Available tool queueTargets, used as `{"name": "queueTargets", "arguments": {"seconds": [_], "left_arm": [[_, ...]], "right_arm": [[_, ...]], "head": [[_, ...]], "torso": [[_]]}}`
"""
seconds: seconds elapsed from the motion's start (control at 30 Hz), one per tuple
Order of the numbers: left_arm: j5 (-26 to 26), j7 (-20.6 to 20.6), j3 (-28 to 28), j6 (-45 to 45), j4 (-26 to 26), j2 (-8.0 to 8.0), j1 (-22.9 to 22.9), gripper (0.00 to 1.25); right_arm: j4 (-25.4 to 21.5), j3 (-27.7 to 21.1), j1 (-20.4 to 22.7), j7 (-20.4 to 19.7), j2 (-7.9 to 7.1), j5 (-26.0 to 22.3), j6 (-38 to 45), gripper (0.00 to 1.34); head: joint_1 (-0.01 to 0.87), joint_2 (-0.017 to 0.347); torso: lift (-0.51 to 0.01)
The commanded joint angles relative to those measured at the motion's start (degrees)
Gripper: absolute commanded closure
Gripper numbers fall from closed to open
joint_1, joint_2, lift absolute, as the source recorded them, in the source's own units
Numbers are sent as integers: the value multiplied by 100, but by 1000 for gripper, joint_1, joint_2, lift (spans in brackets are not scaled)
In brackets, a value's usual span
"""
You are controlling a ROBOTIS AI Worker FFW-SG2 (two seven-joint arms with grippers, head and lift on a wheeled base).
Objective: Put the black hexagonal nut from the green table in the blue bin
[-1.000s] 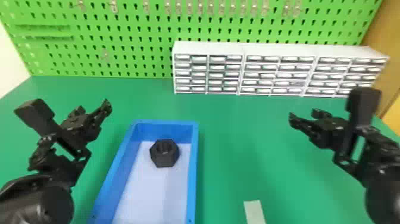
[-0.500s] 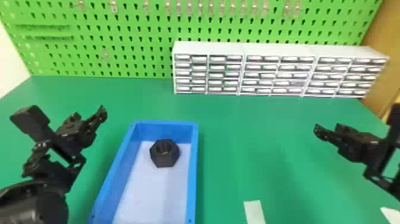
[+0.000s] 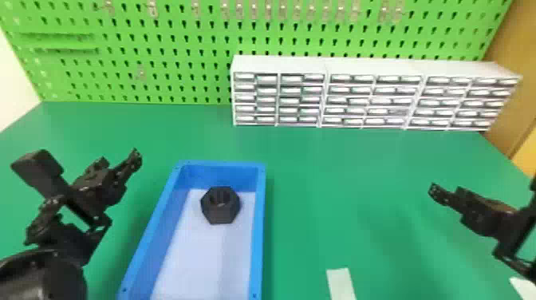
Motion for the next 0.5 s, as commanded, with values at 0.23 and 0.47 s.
{"name": "queueTargets", "arguments": {"seconds": [0.23, 0.47], "left_arm": [[9, -8, 20, 0, -1, 35, 38, 397], [0, -8, -32, 9, -1, 61, 38, 397]], "right_arm": [[137, -21, -20, -9, 128, 121, -290, 487], [278, -39, -28, -114, 286, 130, -1046, 487]], "head": [[666, 32], [666, 32]], "torso": [[-100], [-100]]}}
